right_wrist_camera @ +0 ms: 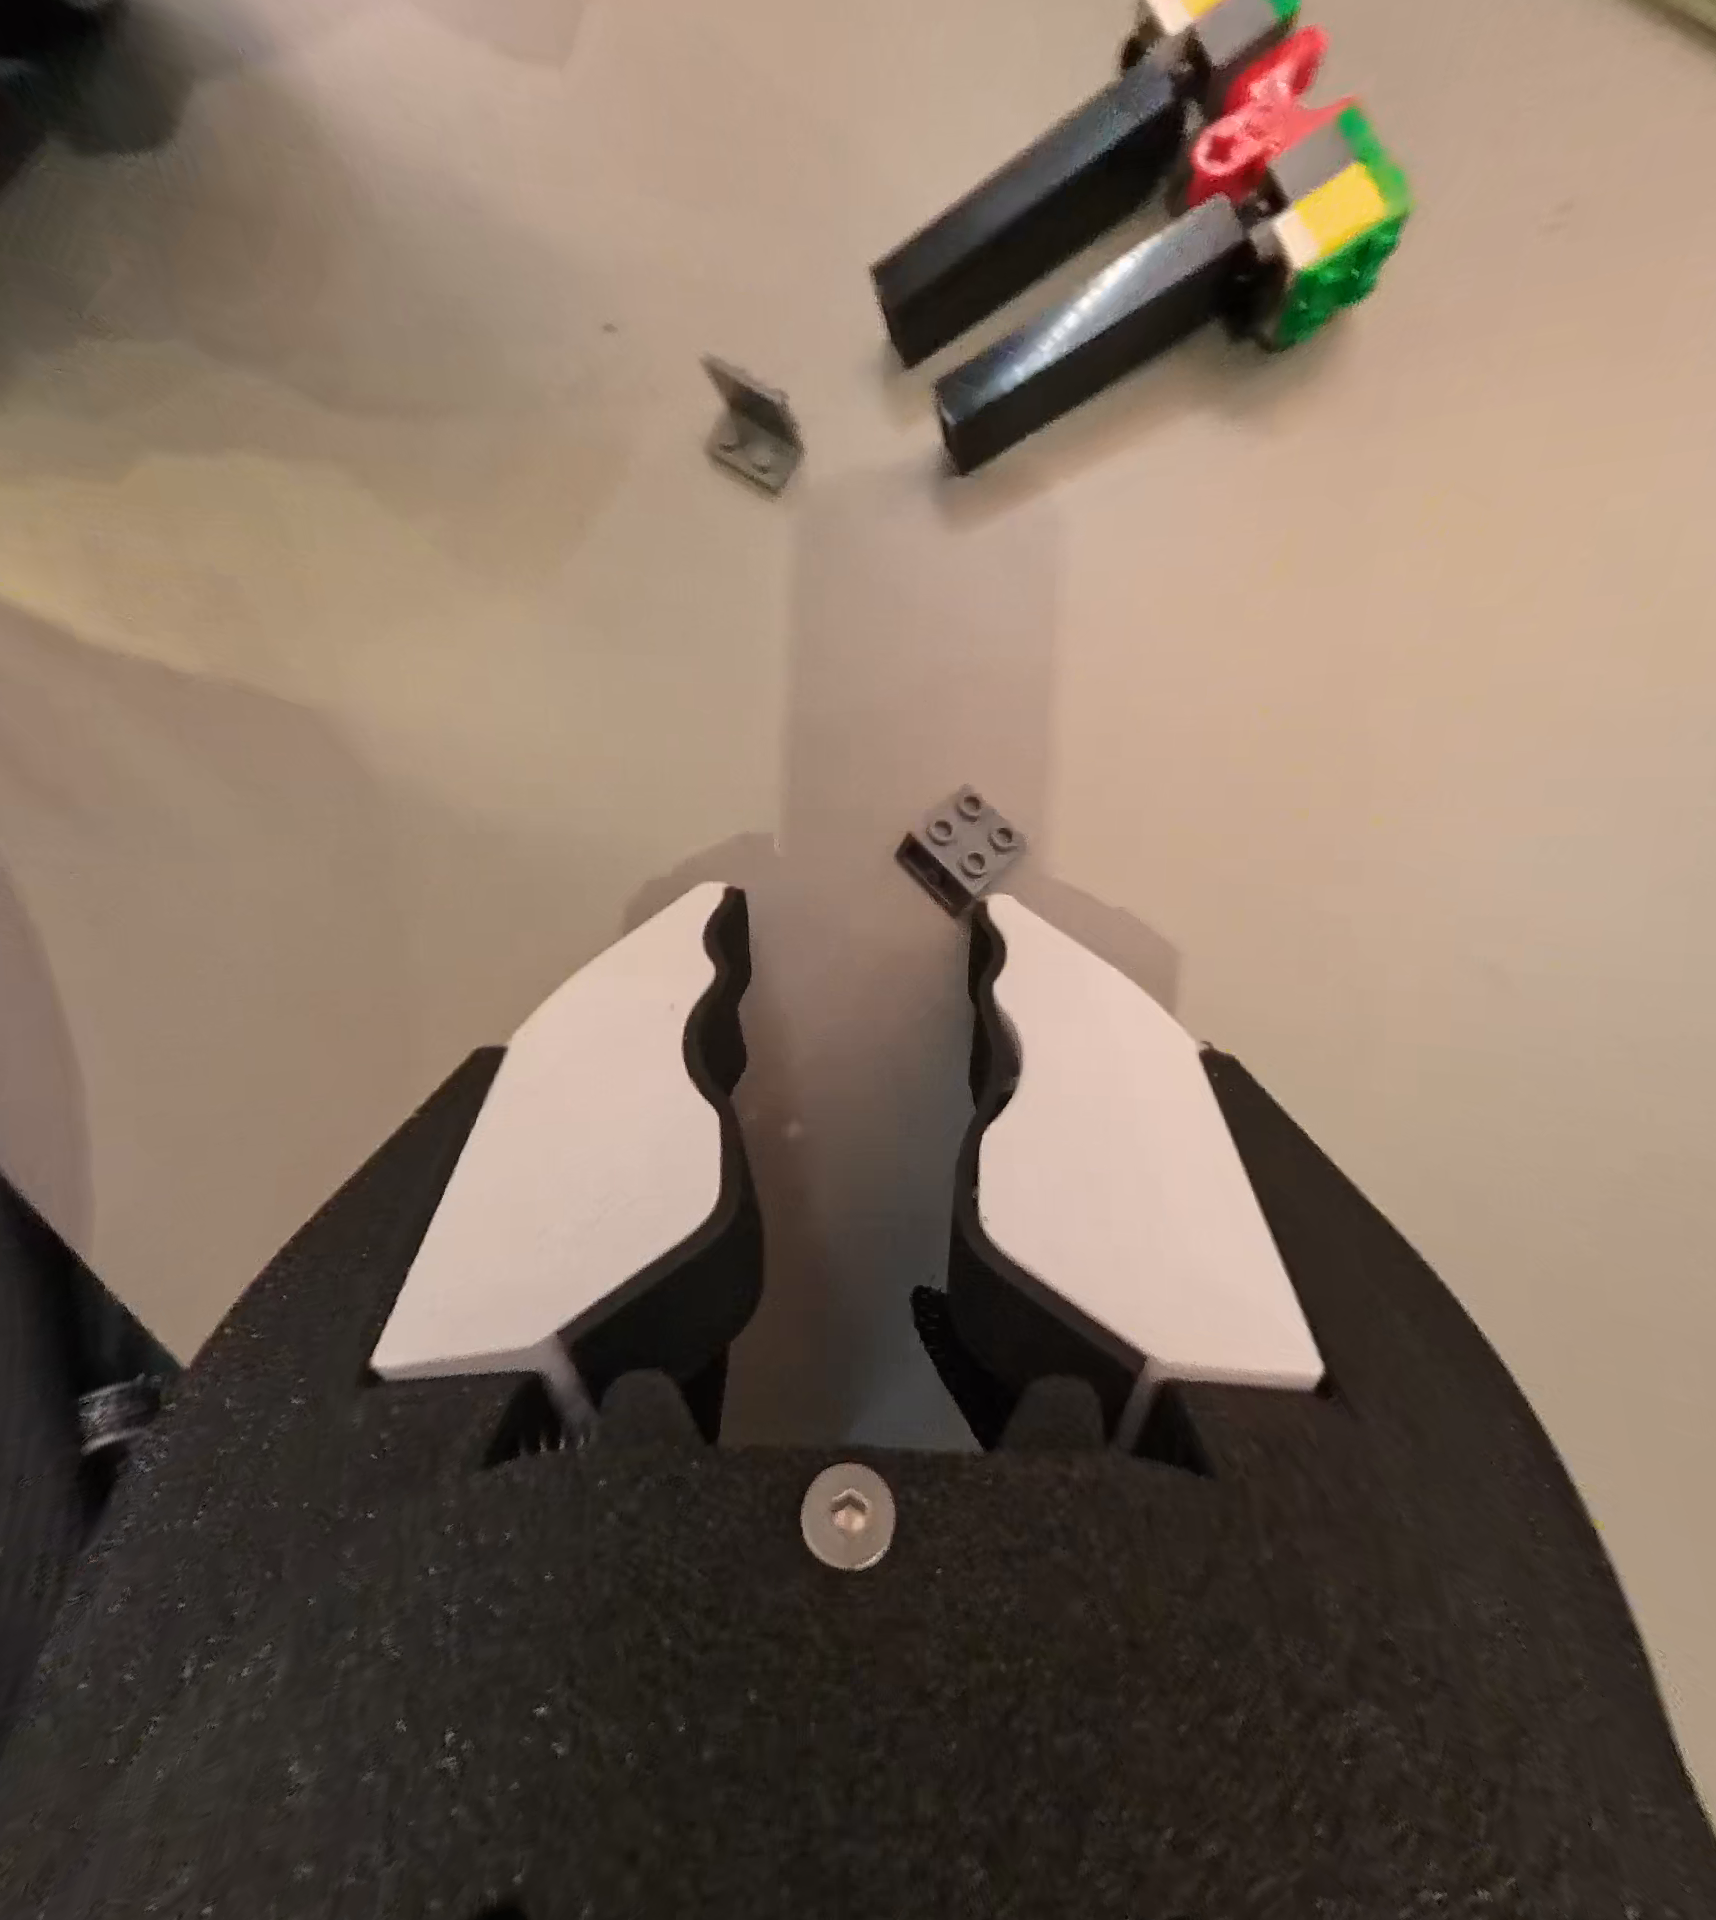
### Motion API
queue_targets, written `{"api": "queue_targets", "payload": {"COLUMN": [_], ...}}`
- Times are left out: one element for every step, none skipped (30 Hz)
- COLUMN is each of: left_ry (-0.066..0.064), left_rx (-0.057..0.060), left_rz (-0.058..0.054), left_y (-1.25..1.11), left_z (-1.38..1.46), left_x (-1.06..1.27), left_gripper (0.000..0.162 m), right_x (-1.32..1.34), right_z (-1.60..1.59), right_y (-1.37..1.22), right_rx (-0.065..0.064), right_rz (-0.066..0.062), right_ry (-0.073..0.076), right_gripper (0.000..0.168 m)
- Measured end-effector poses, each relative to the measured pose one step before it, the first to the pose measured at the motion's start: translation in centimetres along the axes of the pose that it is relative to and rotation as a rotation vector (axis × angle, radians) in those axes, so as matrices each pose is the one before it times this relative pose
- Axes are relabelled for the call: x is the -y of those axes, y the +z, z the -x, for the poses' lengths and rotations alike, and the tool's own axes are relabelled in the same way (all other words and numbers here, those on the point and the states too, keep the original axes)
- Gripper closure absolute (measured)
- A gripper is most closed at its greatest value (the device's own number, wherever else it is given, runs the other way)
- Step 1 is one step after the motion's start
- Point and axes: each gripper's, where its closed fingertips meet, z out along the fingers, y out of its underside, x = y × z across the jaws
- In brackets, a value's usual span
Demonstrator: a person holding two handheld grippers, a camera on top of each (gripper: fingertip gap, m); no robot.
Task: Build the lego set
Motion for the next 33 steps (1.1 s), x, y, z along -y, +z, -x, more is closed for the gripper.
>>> {"api": "queue_targets", "payload": {"left_ry": [-0.0002, -0.0002, 0.0000, 0.0000, -0.0002, 0.0000, 0.0004, 0.0005, 0.0002, 0.0001, 0.0003, 0.0005, 0.0003, 0.0000, -0.0003, -0.0006, -0.0008, -0.0009, -0.0008, -0.0004, -0.0003, -0.0002, -0.0003, -0.0002, -0.0001, -0.0002, -0.0004, -0.0002, -0.0001, -0.0001, -0.0002, 0.0000, 0.0000], "left_rx": [-0.0006, -0.0005, -0.0001, -0.0005, -0.0006, -0.0009, -0.0007, -0.0004, -0.0010, -0.0016, -0.0010, -0.0005, -0.0004, -0.0004, -0.0003, -0.0001, -0.0001, -0.0003, 0.0000, -0.0001, -0.0002, -0.0006, -0.0005, -0.0003, 0.0000, 0.0000, -0.0002, -0.0003, 0.0000, -0.0002, -0.0006, 0.0000, -0.0001], "left_rz": [0.0003, 0.0003, 0.0003, 0.0005, 0.0003, 0.0001, 0.0002, 0.0003, 0.0004, 0.0008, 0.0006, 0.0005, 0.0004, 0.0004, 0.0001, -0.0002, -0.0002, -0.0001, -0.0001, -0.0001, 0.0001, 0.0003, 0.0004, 0.0002, -0.0002, -0.0002, 0.0002, 0.0001, -0.0001, 0.0002, 0.0004, 0.0000, -0.0001], "left_y": [0.000, 0.007, -0.002, 0.009, 0.007, 0.011, 0.001, 0.001, 0.009, 0.004, 0.008, 0.000, 0.008, 0.000, -0.004, -0.001, -0.001, -0.005, -0.002, -0.002, 0.009, -0.002, 0.008, -0.004, 0.001, 0.002, -0.004, -0.001, 0.001, 0.008, -0.003, 0.000, 0.001], "left_z": [-0.008, -0.005, -0.001, -0.013, -0.006, -0.018, -0.016, -0.011, -0.019, -0.017, -0.018, -0.013, 0.001, -0.015, 0.004, 0.004, 0.003, 0.008, 0.003, 0.005, -0.002, -0.009, -0.004, 0.004, 0.000, -0.001, 0.004, -0.005, 0.000, -0.001, -0.009, 0.000, -0.001], "left_x": [0.007, -0.006, -0.004, -0.007, -0.006, -0.003, -0.002, -0.003, -0.007, -0.012, -0.009, -0.005, 0.002, -0.004, -0.002, 0.002, 0.002, 0.000, 0.001, 0.000, -0.003, -0.004, 0.003, -0.003, 0.002, 0.003, -0.003, -0.001, 0.002, -0.004, -0.005, 0.000, 0.002], "left_gripper": [0.152, 0.152, 0.152, 0.152, 0.151, 0.152, 0.152, 0.152, 0.152, 0.152, 0.152, 0.152, 0.152, 0.152, 0.152, 0.152, 0.152, 0.152, 0.152, 0.152, 0.152, 0.152, 0.152, 0.152, 0.152, 0.152, 0.152, 0.152, 0.152, 0.152, 0.152, 0.152, 0.152], "right_x": [0.114, 0.161, 0.178, 0.154, 0.155, 0.108, 0.001, -0.026, -0.034, -0.069, -0.123, -0.111, -0.010, 0.069, 0.156, 0.193, 0.220, 0.173, 0.065, -0.033, -0.108, -0.136, -0.067, 0.010, 0.047, 0.052, 0.031, 0.047, 0.046, 0.009, -0.024, -0.048, -0.053], "right_z": [0.013, -0.257, -0.423, -0.457, -0.431, -0.284, -0.181, 0.017, 0.138, 0.142, 0.154, -0.040, -0.133, -0.023, -0.091, -0.019, 0.003, -0.020, -0.008, -0.029, -0.044, -0.033, -0.044, 0.006, 0.115, 0.082, 0.018, 0.057, 0.019, -0.014, 0.008, 0.032, -0.070], "right_y": [-0.143, -0.253, -0.301, -0.283, -0.212, -0.086, 0.036, 0.127, 0.185, 0.195, 0.205, 0.180, 0.142, 0.100, 0.046, -0.015, -0.067, -0.096, -0.082, -0.036, 0.002, 0.038, 0.036, 0.028, 0.018, 0.020, 0.010, 0.023, 0.024, 0.030, 0.068, 0.066, 0.088], "right_rx": [-0.0012, -0.0152, -0.0223, -0.0227, -0.0194, -0.0076, -0.0010, 0.0112, 0.0163, 0.0148, 0.0136, -0.0007, -0.0059, 0.0021, -0.0009, 0.0036, 0.0055, 0.0036, 0.0057, 0.0028, 0.0021, 0.0006, -0.0006, 0.0027, 0.0102, 0.0089, 0.0037, 0.0055, 0.0030, 0.0012, 0.0037, 0.0044, -0.0022], "right_rz": [-0.0017, -0.0045, -0.0048, 0.0005, 0.0039, 0.0082, 0.0174, 0.0218, 0.0222, 0.0234, 0.0271, 0.0257, 0.0191, 0.0120, 0.0069, 0.0017, -0.0034, -0.0020, 0.0041, 0.0094, 0.0125, 0.0128, 0.0068, 0.0005, -0.0028, -0.0013, -0.0003, -0.0009, -0.0007, 0.0013, 0.0034, 0.0045, 0.0046], "right_ry": [-0.0159, -0.0285, -0.0373, -0.0412, -0.0452, -0.0489, -0.0464, -0.0456, -0.0487, -0.0489, -0.0467, -0.0395, -0.0325, -0.0255, -0.0154, -0.0138, -0.0132, -0.0106, -0.0094, -0.0086, -0.0102, -0.0113, -0.0104, -0.0092, -0.0066, -0.0043, -0.0046, -0.0068, -0.0055, -0.0041, -0.0034, -0.0024, -0.0011], "right_gripper": [0.128, 0.128, 0.130, 0.134, 0.138, 0.140, 0.141, 0.141, 0.142, 0.143, 0.144, 0.145, 0.147, 0.149, 0.149, 0.151, 0.152, 0.153, 0.155, 0.157, 0.157, 0.158, 0.158, 0.158, 0.158, 0.158, 0.158, 0.158, 0.158, 0.158, 0.158, 0.158, 0.159]}}
